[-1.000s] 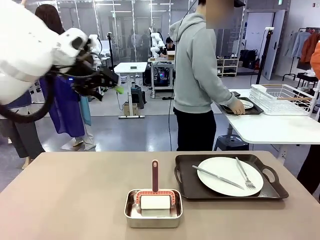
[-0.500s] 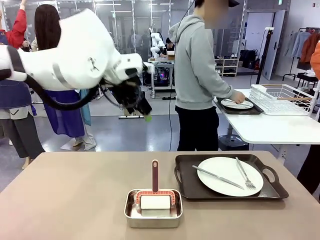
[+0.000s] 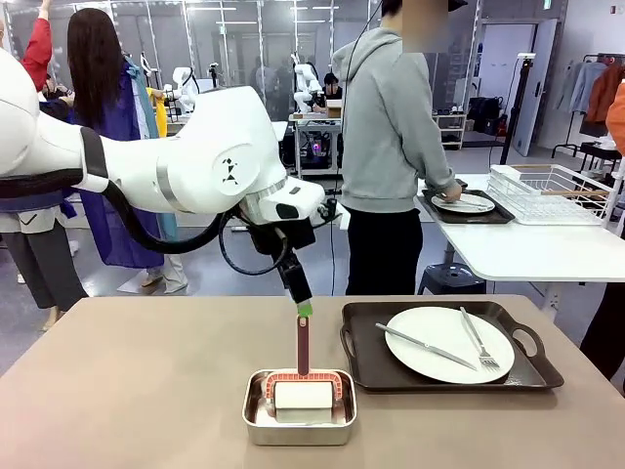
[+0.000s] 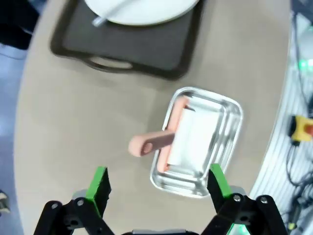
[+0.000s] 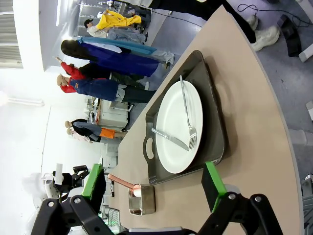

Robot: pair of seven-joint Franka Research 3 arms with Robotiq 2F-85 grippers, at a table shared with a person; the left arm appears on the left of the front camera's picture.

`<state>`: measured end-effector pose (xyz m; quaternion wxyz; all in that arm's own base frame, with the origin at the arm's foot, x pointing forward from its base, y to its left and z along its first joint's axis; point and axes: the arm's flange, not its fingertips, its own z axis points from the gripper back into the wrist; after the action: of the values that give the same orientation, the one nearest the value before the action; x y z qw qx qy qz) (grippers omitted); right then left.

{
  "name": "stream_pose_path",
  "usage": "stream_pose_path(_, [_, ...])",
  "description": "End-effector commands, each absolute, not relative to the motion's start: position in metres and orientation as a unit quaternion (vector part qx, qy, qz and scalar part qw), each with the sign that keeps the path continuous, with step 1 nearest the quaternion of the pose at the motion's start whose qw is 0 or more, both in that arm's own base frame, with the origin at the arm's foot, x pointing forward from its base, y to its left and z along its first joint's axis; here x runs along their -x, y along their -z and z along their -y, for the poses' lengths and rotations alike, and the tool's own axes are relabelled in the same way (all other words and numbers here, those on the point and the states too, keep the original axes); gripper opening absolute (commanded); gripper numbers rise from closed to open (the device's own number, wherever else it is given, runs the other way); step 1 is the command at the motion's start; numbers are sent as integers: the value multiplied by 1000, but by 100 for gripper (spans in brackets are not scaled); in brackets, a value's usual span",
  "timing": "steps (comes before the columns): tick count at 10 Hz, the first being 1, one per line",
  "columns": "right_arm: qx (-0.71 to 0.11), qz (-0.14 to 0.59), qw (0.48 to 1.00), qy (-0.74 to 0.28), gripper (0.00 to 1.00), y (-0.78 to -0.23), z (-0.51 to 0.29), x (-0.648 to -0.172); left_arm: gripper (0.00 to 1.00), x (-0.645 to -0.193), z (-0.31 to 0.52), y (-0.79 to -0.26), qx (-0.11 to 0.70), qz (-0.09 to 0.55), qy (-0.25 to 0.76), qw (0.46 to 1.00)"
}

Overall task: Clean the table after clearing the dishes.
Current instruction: When the left (or right) Handle tray is removed, use the left hand (or right hand) to clean the left (or right) side of the table with the Lint Roller.

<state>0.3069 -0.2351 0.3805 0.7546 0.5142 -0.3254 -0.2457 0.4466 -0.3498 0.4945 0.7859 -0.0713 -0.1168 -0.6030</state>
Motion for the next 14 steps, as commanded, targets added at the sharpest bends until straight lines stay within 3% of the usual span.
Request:
stream_pose_path(1, [-518,329,750,245,100,-382,235,-305,100,-458,343,-498,61,95,624,773])
stream_pose_path(8, [-518,329,750,245,100,-382,235,-305,100,-447,348,-490,69,103,614,780])
stream_pose_path(14, [-518,329,750,245,100,-382,235,-305,100,-473,370,-476,40,36,666,744])
